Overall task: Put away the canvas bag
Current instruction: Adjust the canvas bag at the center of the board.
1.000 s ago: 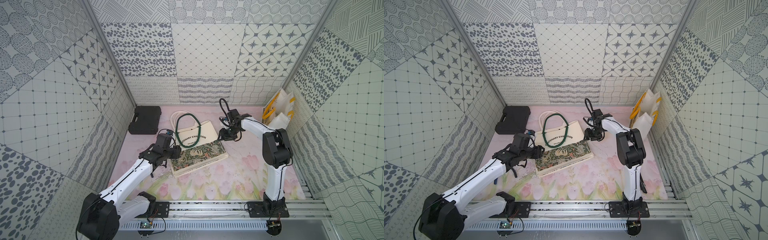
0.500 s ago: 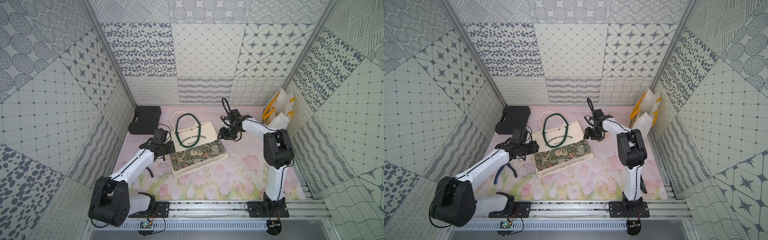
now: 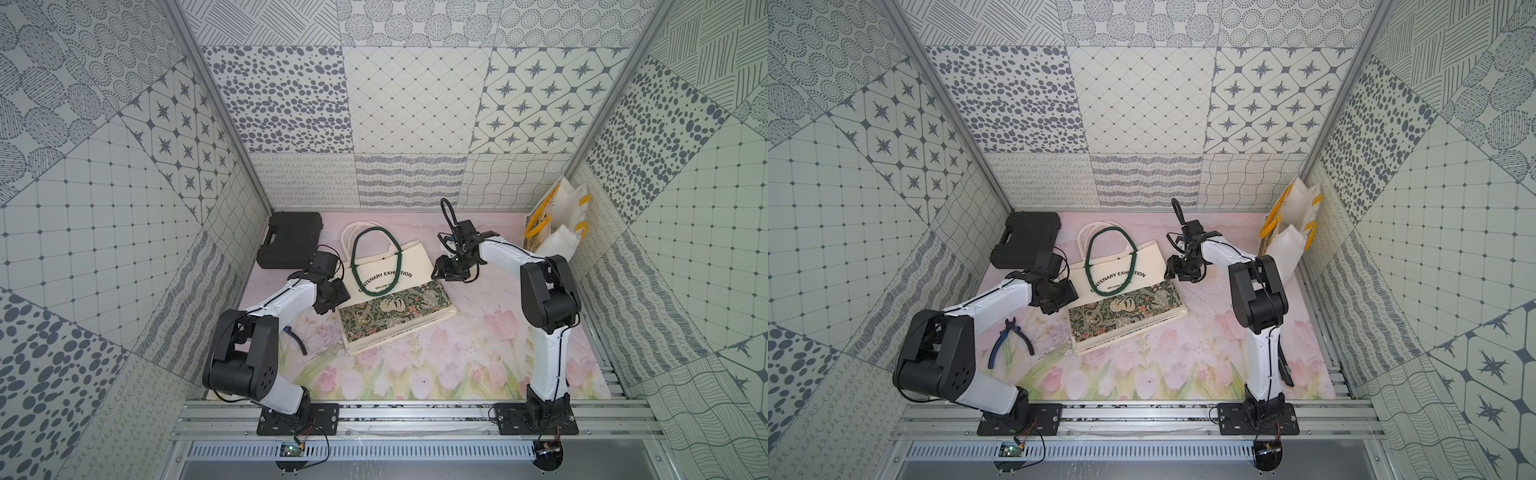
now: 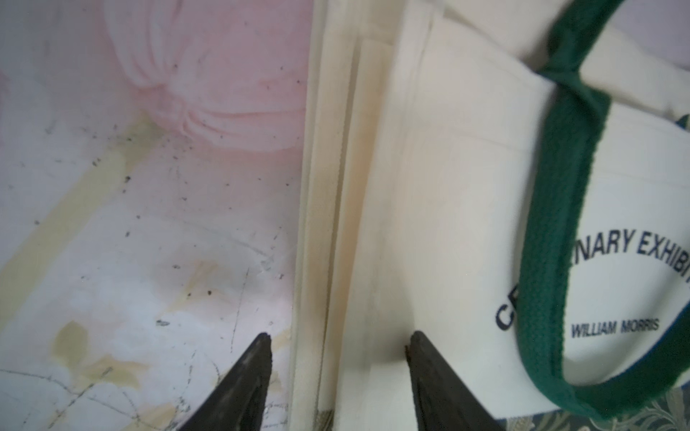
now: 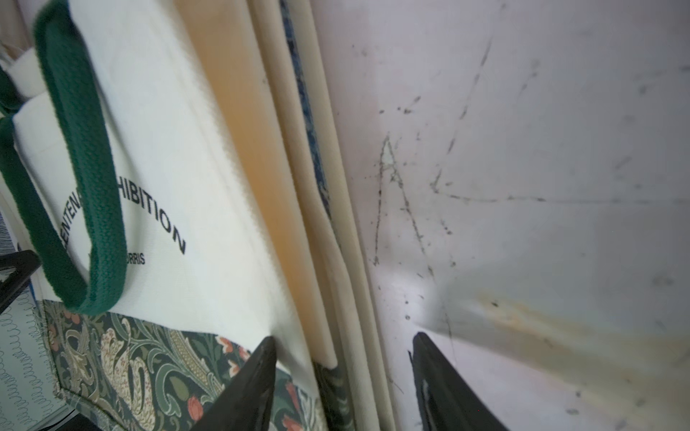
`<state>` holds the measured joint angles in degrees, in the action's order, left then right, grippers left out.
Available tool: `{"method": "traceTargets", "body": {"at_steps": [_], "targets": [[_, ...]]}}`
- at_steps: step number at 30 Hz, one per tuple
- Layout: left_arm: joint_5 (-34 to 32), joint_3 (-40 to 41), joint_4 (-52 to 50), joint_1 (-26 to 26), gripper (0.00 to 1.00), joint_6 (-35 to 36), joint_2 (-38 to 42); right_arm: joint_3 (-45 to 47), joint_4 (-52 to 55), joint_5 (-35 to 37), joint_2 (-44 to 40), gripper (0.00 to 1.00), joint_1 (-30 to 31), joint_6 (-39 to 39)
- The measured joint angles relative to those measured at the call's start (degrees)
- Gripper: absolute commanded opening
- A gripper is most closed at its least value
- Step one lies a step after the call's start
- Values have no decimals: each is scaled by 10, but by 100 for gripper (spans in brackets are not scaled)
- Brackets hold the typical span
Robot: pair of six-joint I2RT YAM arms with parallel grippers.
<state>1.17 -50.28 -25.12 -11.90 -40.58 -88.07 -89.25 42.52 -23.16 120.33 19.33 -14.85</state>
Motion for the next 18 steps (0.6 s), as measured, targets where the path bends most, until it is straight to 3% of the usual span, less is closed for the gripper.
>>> {"method": "traceTargets", "body": {"at_steps": [18], "targets": [[20, -10, 35, 2, 53, -50, -55, 24, -33, -45, 3, 58, 6, -20]]}}
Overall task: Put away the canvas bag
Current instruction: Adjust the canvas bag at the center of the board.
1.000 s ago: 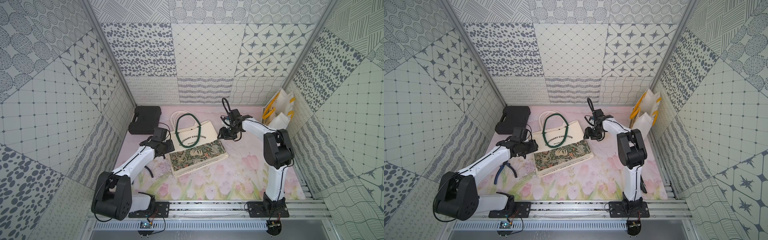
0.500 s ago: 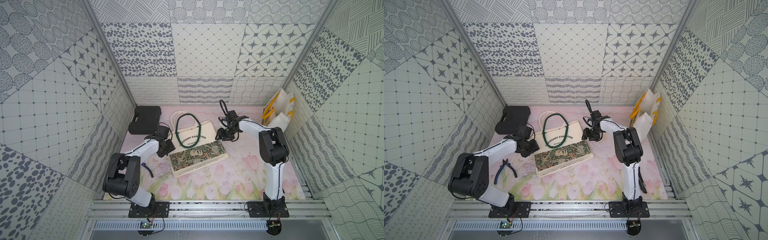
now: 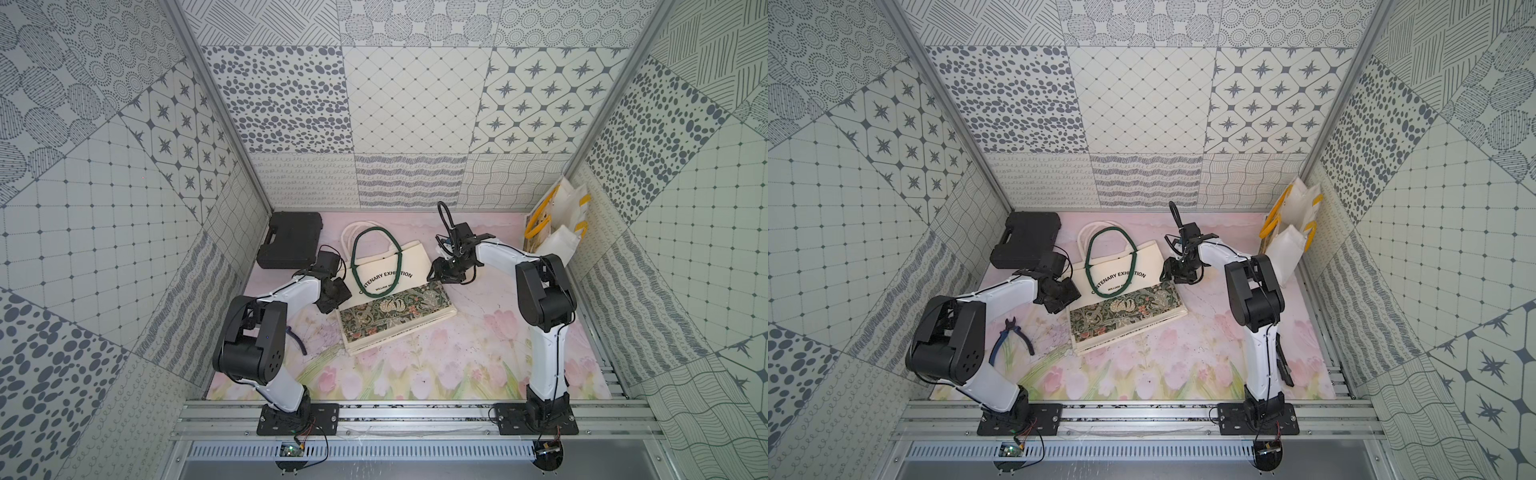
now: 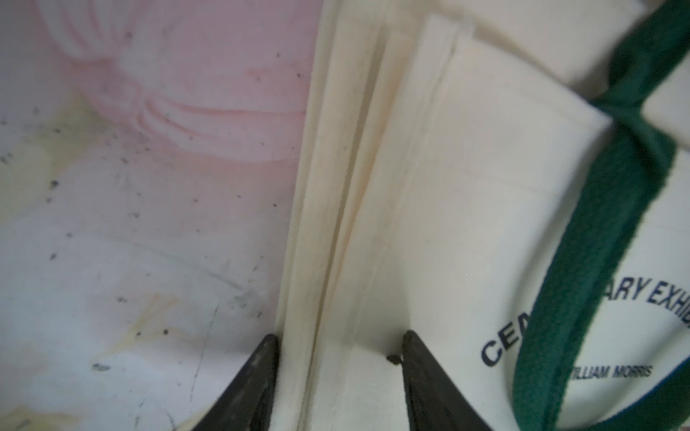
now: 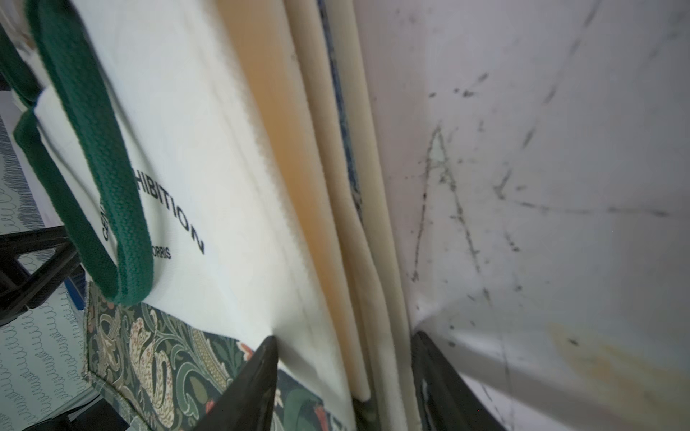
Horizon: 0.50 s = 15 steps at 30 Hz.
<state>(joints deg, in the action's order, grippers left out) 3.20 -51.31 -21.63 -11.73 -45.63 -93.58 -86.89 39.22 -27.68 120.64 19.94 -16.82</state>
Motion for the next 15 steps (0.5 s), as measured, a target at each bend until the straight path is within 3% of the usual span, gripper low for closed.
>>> {"method": "traceTargets", "body": {"at_steps": [8, 15], "targets": [[19, -26, 33, 1, 51, 5, -32, 157, -52, 1, -104, 57, -2, -55], [32, -54, 74, -22, 51, 13, -64, 224, -40, 24, -171, 57, -2, -78]]}}
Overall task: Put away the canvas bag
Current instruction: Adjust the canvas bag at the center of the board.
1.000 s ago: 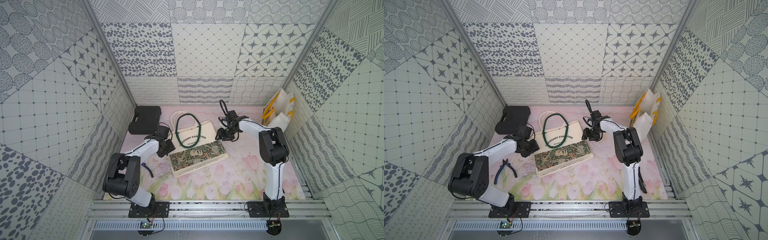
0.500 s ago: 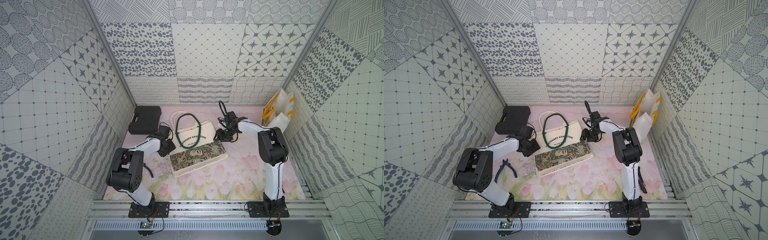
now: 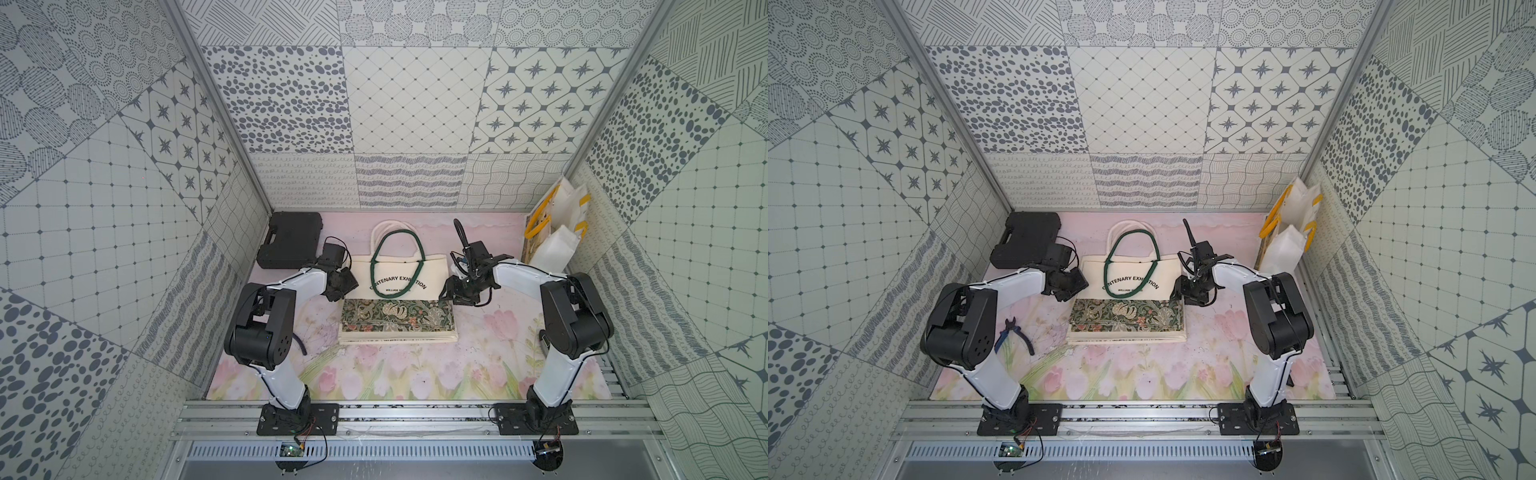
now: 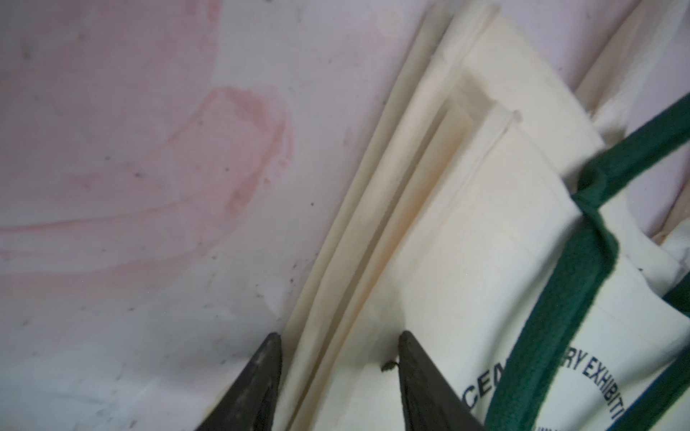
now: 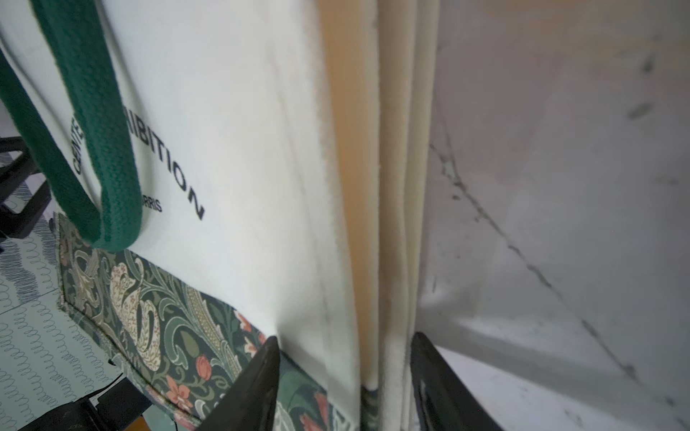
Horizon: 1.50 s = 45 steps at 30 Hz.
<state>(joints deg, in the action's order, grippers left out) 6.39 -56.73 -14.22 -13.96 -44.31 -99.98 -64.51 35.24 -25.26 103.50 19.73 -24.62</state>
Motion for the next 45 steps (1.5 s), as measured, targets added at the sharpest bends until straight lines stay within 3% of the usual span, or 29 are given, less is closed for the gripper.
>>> {"method": "traceTargets", "body": {"at_steps": [7, 12, 15, 17, 20, 21, 24, 27, 34, 45], "targets": [[-4, -5, 32, -26, 52, 1, -10, 20, 14, 23, -31, 57, -11, -5], [11, 26, 16, -30, 53, 3, 47, 40, 13, 41, -59, 55, -26, -4], [11, 43, -16, -35, 45, 15, 112, 50, 23, 68, -124, 54, -27, -5], [8, 47, -41, -47, 34, 31, 164, 50, 24, 88, -175, 52, -13, -7], [7, 43, -71, -78, 5, 58, 220, 49, 23, 112, -226, 34, 43, -21], [6, 42, -79, -89, 0, 67, 230, 47, 21, 115, -230, 28, 66, -26], [10, 34, -99, -128, 0, 89, 241, 47, 1, 108, -216, 3, 127, -55], [17, 31, -111, -155, 0, 93, 219, 50, -38, 93, -174, 2, 158, -96], [30, 44, -103, -186, 0, 82, 155, 90, -174, 76, -92, 3, 161, -200], [64, 65, -70, -191, 0, 64, 122, 211, -638, 33, 52, 0, 158, -414]]}}
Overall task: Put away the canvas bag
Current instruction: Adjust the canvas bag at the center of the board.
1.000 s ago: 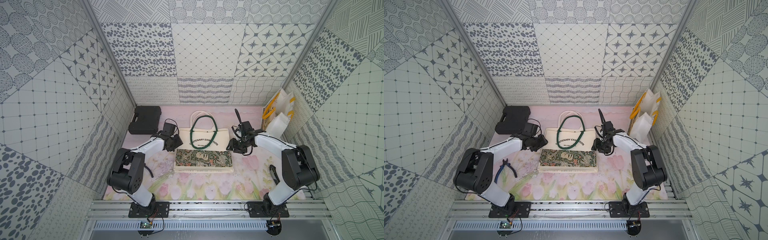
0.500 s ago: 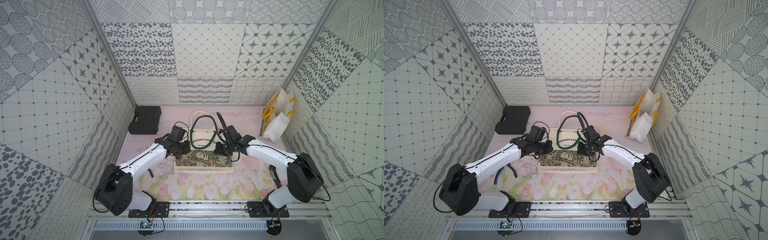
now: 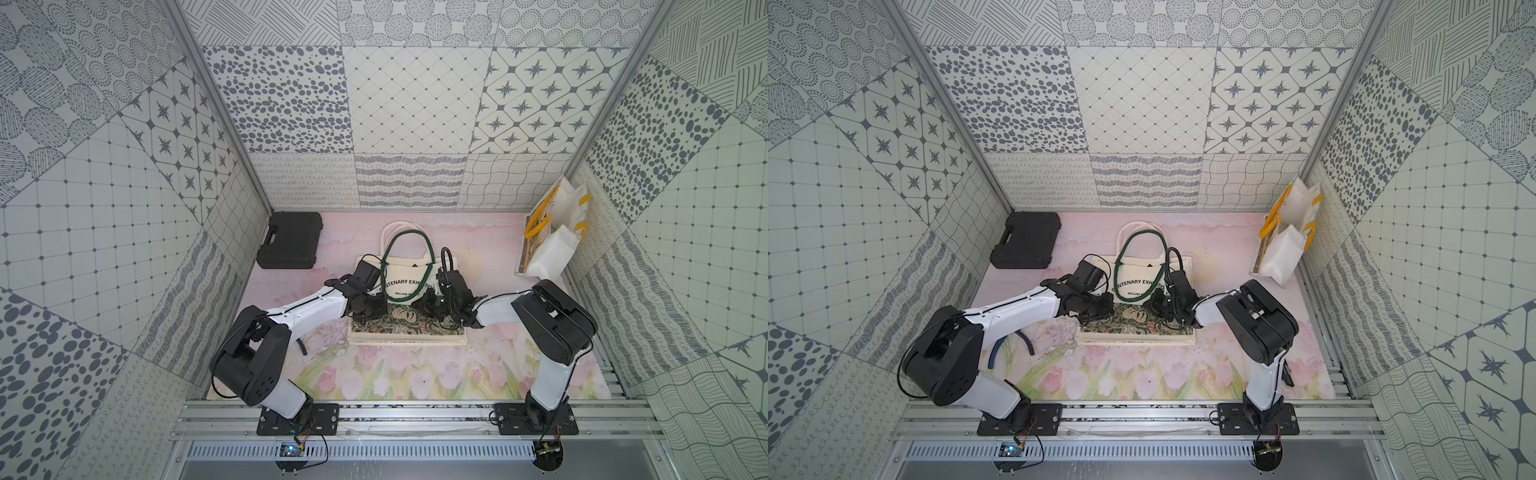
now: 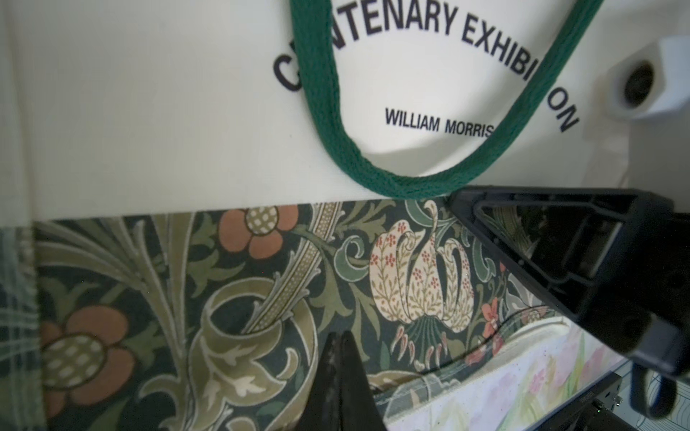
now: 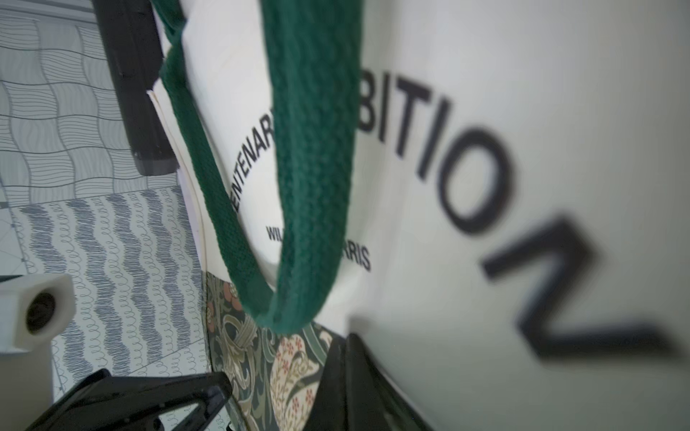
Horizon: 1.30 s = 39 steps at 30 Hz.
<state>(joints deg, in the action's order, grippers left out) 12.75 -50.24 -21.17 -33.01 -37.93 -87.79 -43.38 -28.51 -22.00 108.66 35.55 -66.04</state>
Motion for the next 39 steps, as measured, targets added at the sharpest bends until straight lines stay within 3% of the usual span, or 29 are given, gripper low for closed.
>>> {"method": "traceTargets", "body": {"at_steps": [5, 9, 13, 19, 22, 26, 31, 34, 39], "targets": [[1, 17, 12, 0, 0, -7, 13, 2, -152, 5, 61, 0, 0, -50], [2, 21, 20, 0, 0, -9, 14, -1, -185, 13, 68, 0, -6, -61], [4, 21, 26, 0, 0, -11, 8, -46, -117, 12, 42, 0, -33, -50], [10, 18, 30, 0, 0, -11, -2, -204, 41, -1, -58, 0, -123, 27], [14, 18, 31, 0, 0, -11, -2, -210, 63, -19, -104, 0, -139, 57], [17, 18, 33, 0, 0, -11, -3, -142, 128, -25, -140, 0, -102, 112], [21, 14, 37, -3, 0, -12, -8, -90, 268, -1, -150, 7, 1, 169], [22, 9, 38, -15, 0, -17, -10, -64, 293, 9, -167, 7, 40, 170], [19, -5, 38, -47, 0, -28, -21, -33, 305, 25, -174, 14, 52, 145]]}}
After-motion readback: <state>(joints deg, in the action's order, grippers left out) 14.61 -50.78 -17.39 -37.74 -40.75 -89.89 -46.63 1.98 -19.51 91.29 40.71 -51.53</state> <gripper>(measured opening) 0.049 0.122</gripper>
